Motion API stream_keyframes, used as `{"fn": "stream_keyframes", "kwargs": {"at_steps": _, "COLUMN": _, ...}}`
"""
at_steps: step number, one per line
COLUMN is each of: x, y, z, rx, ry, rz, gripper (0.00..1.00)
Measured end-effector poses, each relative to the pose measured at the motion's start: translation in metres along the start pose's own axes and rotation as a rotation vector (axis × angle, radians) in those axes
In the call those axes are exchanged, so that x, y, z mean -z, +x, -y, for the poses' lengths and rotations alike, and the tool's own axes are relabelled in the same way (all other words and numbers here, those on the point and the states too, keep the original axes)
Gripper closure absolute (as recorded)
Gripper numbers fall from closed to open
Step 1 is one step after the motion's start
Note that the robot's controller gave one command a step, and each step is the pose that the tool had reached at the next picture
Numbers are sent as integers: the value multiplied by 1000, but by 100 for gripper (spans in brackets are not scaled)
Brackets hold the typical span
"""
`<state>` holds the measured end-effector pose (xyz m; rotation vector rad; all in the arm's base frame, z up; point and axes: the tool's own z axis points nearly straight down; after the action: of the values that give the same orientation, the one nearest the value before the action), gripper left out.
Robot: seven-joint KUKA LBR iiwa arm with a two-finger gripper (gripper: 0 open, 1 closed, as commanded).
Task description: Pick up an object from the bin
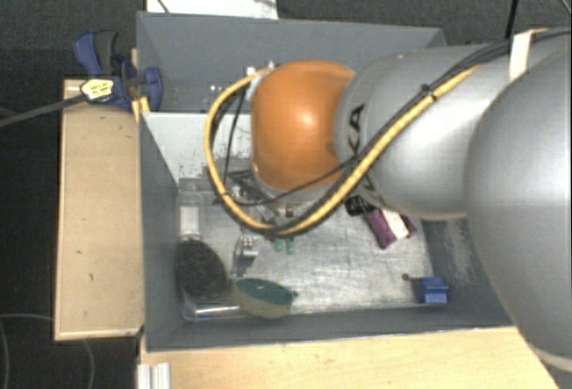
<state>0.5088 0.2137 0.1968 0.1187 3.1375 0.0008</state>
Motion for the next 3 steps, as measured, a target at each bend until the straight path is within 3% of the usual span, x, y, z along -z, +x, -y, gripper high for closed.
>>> {"fn": "stream_keyframes", "kwargs": {"at_steps": 1, "x": -98, "y": 18, "z": 43, "rx": -49, "ry": -13, "rz": 16, "gripper": 0}}
{"fn": "stream_keyframes", "kwargs": {"at_steps": 2, "x": -103, "y": 8, "z": 71, "rx": -347, "ry": -14, "rz": -4, "gripper": 0}}
{"fn": "stream_keyframes", "kwargs": {"at_steps": 3, "x": -102, "y": 9, "z": 69, "rx": -345, "ry": -16, "rz": -8, "gripper": 100}}
